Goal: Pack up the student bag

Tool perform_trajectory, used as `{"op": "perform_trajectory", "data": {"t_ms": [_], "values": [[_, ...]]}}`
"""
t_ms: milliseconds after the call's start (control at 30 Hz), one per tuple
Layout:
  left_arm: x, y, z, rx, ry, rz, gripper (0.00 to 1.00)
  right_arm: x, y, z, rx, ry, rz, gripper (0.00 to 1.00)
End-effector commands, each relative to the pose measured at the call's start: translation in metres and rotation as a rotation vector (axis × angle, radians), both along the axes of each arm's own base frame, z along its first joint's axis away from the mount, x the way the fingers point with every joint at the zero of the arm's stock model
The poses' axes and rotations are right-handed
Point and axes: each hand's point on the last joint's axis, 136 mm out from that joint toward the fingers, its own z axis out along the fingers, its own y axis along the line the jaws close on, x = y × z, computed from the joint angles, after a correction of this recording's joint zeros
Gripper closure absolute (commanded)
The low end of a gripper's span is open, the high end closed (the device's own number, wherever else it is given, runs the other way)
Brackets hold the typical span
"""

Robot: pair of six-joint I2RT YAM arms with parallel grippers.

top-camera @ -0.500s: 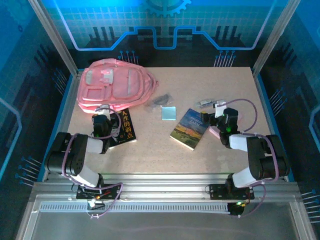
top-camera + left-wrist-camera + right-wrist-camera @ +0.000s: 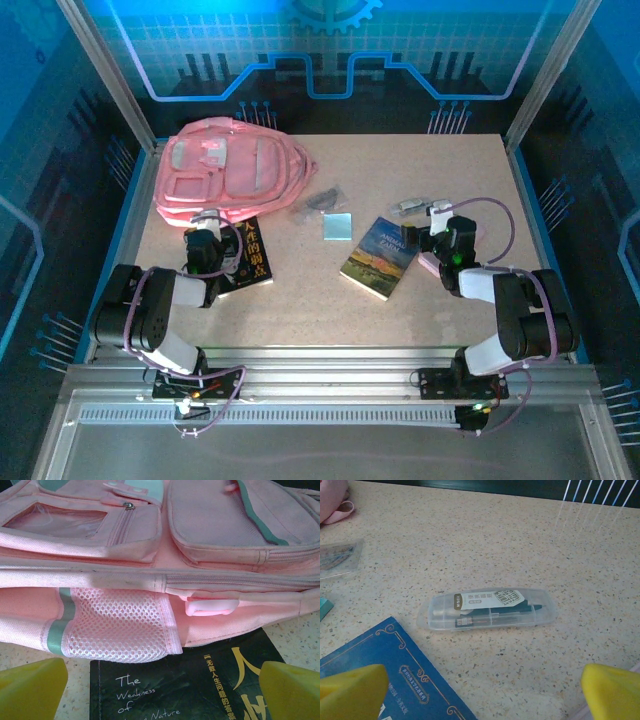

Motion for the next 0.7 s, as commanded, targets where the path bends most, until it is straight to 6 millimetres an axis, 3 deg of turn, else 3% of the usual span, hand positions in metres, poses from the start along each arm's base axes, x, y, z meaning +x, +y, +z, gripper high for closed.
{"op": "perform_trajectory", "data": {"t_ms": [0, 367, 533, 667], "values": [[0.011, -0.001, 0.016, 0.007, -0.055, -0.006, 0.01, 0.001, -0.007, 0.0, -0.006, -0.016, -0.012, 0.0], [0.01, -0.003, 0.02, 0.024, -0.066, -0.005, 0.01, 0.003, -0.008, 0.004, -0.007, -0.007, -0.013, 0.0], [0.008, -0.01, 0.052, 0.071, -0.04, -0.005, 0.01, 0.005, -0.017, 0.04, -0.018, 0.037, -0.075, 0.0], [0.017, -0.02, 0.075, 0.026, 0.063, 0.008, 0.01, -0.002, -0.026, 0.067, 0.026, 0.106, -0.156, 0.0]]}}
